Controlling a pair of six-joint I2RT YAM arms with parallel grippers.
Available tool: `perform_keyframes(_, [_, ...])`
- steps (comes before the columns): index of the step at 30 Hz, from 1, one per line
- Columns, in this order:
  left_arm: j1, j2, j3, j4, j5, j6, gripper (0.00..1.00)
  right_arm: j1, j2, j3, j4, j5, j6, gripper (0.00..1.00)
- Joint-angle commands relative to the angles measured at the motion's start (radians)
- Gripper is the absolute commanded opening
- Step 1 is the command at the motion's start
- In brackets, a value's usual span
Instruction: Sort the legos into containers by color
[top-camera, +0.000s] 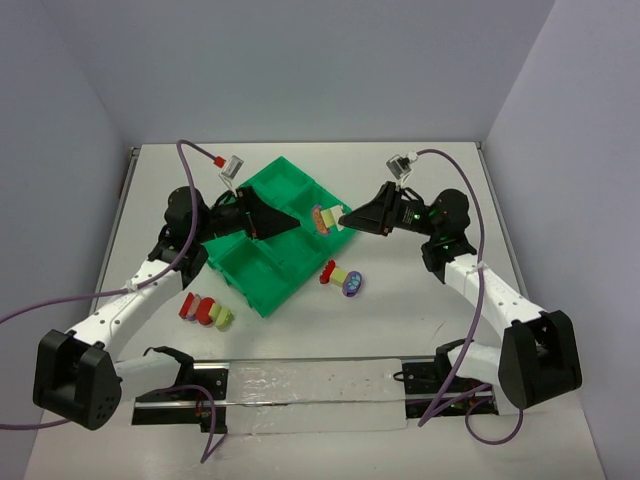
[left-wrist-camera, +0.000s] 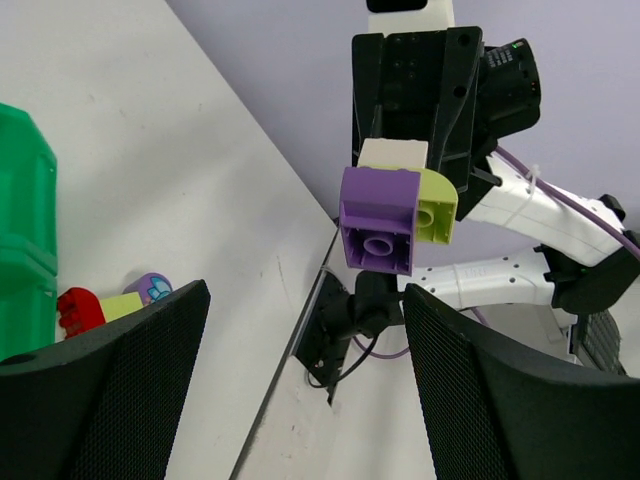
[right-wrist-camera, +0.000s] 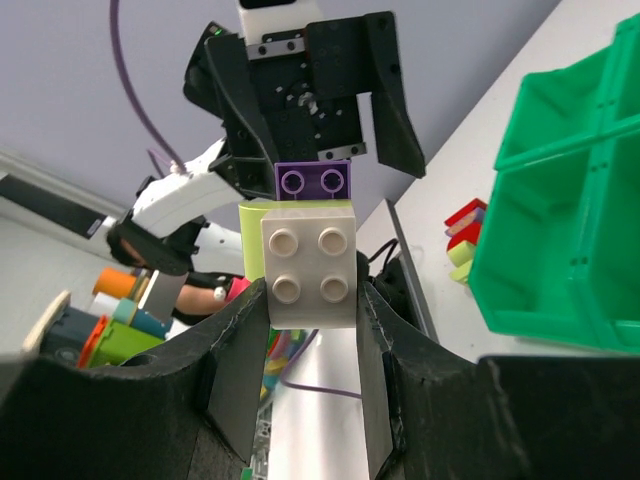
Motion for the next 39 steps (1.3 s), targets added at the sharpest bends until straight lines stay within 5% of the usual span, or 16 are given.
perform_keyframes(1, [-0.006,0.010,-0.003,0.150,0.072,-0.058,0.85,0.026,0.008,0.019,0.129,-0.013,0.045,0.00])
perform_keyframes(29, [-0.086,0.029,0.045,0.180,0.061,-0.079,0.78,0.094,0.059,0.066,0.148,-0.027,0.047,0.00])
perform_keyframes(39, [-0.089,0.019,0.045,0.175,0.051,-0.081,0.50,0.110,0.066,0.068,0.153,-0.028,0.043,0.00])
